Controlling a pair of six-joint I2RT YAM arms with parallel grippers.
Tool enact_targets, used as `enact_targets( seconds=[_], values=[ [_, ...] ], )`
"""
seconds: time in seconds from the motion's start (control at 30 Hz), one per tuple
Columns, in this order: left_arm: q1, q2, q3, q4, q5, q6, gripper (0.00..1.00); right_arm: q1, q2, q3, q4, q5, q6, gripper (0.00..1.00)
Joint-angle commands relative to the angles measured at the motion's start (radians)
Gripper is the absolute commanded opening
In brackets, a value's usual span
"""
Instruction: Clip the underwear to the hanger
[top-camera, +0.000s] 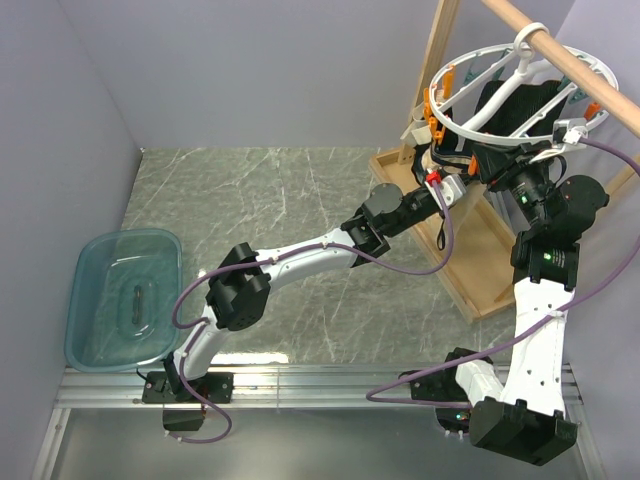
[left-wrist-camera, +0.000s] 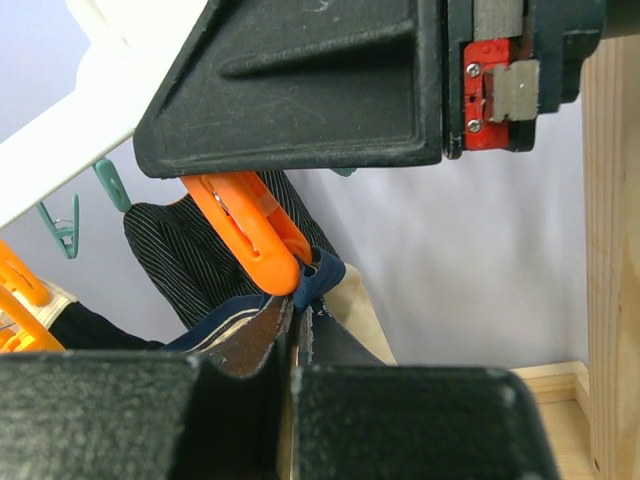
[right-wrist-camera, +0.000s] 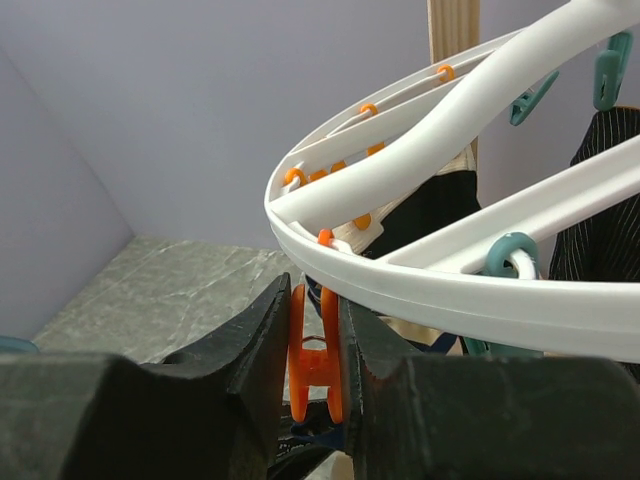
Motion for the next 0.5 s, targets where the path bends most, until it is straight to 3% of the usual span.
enact_targets(
  seconds=[0.0, 0.47],
  values=[
    [-0.003, 0.001, 0.040, 0.058, 0.027, -0.002, 0.00, 0.031, -0.014, 0.005, -0.100, -0.138, -0.007, 0.00],
    [0.005, 0.007, 0.050, 0.101, 0.038, 0.012, 0.00, 0.029, 0.029, 0.055, -0.174, -0.121, -0.006, 0.01]
  ],
)
